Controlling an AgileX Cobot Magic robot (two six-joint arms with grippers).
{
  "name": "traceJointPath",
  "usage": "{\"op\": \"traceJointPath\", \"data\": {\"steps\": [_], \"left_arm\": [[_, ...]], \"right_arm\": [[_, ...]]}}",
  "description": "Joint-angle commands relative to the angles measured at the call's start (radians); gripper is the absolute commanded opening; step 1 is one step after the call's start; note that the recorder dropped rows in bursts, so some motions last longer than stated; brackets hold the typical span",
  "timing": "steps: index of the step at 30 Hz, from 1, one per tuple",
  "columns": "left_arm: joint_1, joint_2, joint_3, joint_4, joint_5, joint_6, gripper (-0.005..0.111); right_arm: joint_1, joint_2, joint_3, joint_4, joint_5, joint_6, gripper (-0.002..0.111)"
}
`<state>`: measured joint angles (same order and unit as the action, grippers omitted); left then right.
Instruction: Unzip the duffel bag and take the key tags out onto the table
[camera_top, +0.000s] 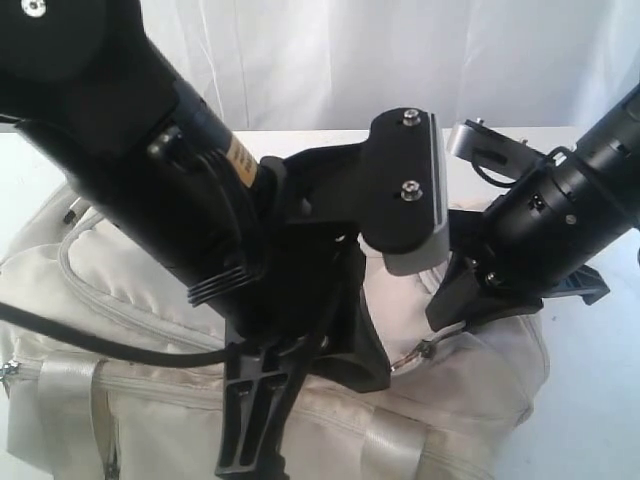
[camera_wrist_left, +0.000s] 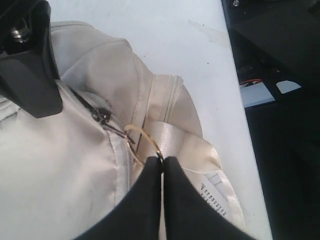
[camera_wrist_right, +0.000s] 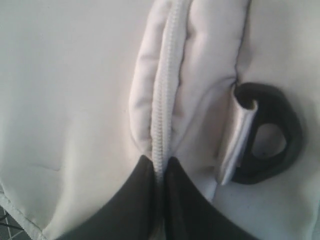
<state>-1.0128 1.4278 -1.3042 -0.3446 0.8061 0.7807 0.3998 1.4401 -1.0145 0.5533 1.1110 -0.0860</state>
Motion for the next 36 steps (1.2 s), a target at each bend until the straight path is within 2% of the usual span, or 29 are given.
{"op": "traceJointPath", "data": {"steps": [1, 21, 27, 36], "left_arm": [[-0.006, -0.019, -0.001, -0.103, 0.166, -0.008, 0.0], [-0.006, -0.072, -0.001, -0.148, 0.317, -0.001, 0.0], [-0.006, -0.109, -0.001, -0.129, 0.415, -0.03, 0.0], [-0.006, -0.112, -0.001, -0.108, 0.415, -0.052, 0.0]], "right_arm": [[-0.011, 0.002, 0.004, -0.123, -0.123, -0.004, 0.0], [-0.011, 0.002, 0.004, -0.147, -0.142, 0.011, 0.0], [-0.011, 0.002, 0.004, -0.147, -0.142, 0.011, 0.0], [-0.013, 0.002, 0.004, -0.16, -0.143, 0.019, 0.0]]}}
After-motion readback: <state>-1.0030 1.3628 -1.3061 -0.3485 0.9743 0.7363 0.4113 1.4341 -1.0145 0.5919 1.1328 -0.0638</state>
